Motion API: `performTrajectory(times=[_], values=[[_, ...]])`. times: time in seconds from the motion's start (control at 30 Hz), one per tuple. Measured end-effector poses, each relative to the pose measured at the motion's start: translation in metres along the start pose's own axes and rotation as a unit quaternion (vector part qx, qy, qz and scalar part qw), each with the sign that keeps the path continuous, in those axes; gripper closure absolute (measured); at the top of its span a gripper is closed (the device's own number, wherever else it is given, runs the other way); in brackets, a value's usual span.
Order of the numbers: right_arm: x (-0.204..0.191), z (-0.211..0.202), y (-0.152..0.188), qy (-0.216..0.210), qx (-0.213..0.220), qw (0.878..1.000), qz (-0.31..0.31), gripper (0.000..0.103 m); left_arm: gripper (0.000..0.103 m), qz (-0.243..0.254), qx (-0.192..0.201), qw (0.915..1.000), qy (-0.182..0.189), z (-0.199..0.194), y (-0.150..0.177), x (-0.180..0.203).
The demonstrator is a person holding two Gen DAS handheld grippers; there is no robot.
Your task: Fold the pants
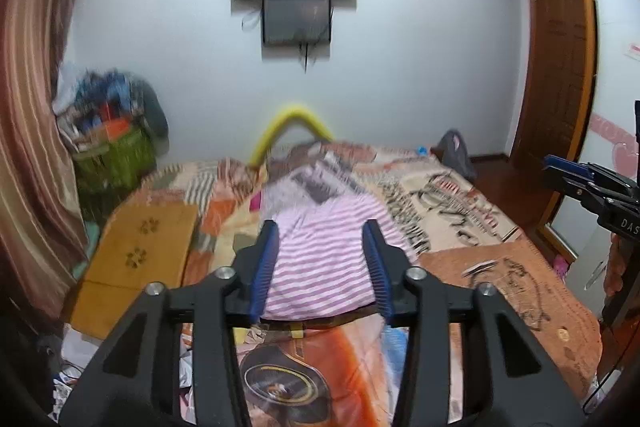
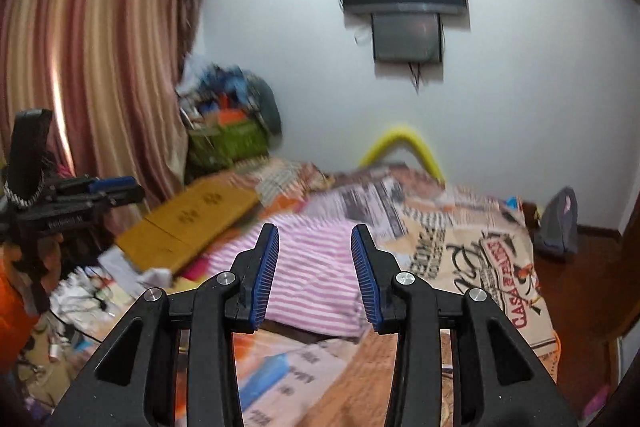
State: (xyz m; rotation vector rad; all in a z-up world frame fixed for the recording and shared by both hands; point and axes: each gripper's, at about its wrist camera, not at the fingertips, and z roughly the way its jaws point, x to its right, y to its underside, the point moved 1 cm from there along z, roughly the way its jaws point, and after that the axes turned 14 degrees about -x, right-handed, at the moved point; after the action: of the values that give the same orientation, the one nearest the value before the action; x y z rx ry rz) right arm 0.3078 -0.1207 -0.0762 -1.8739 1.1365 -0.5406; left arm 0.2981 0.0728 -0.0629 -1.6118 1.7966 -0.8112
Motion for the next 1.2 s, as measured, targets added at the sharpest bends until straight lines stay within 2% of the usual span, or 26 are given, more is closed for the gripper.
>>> performTrajectory(times=[0.17,0.33,0.43,0.5,0.6,0.63,0.7,0.9,1.03,1.2], values=[[-0.034,-0.068,0.015,-0.014,0.056,0.998,-0.013,0.069,0.046,-0.007,0.051,0.9985,0.017,-0.080,0.022,0.025],[-0.058,-0.112,0.037,-0.025,0.092,0.995,-0.023,0.068,0.036,-0.011,0.090,0.9957,0.020,-0.131,0.044,0.038],[-0.066,-0.125,0.049,-0.029,0.107,0.994,-0.020,0.058,0.036,-0.013,0.110,0.9937,0.020,-0.153,0.057,0.046],[-0.072,-0.136,0.058,-0.023,0.120,0.992,-0.016,0.048,0.031,-0.015,0.126,0.9918,0.009,-0.166,0.066,0.052],[-0.076,-0.139,0.062,-0.019,0.129,0.991,-0.011,0.035,0.023,-0.019,0.137,0.9903,0.010,-0.175,0.075,0.057],[-0.079,-0.141,0.063,-0.015,0.132,0.991,-0.012,0.032,0.023,-0.018,0.139,0.9900,0.009,-0.177,0.078,0.059],[-0.083,-0.144,0.065,-0.006,0.138,0.990,-0.012,0.020,0.021,-0.015,0.143,0.9896,0.003,-0.178,0.083,0.063],[-0.087,-0.147,0.065,0.017,0.149,0.989,-0.001,0.000,0.015,-0.017,0.147,0.9890,0.000,-0.181,0.095,0.069],[-0.094,-0.149,0.068,0.040,0.147,0.988,0.000,0.000,0.012,-0.017,0.152,0.9883,-0.002,-0.183,0.099,0.071],[-0.096,-0.152,0.072,0.042,0.146,0.988,0.003,0.000,0.009,-0.017,0.151,0.9883,0.002,-0.182,0.103,0.073]])
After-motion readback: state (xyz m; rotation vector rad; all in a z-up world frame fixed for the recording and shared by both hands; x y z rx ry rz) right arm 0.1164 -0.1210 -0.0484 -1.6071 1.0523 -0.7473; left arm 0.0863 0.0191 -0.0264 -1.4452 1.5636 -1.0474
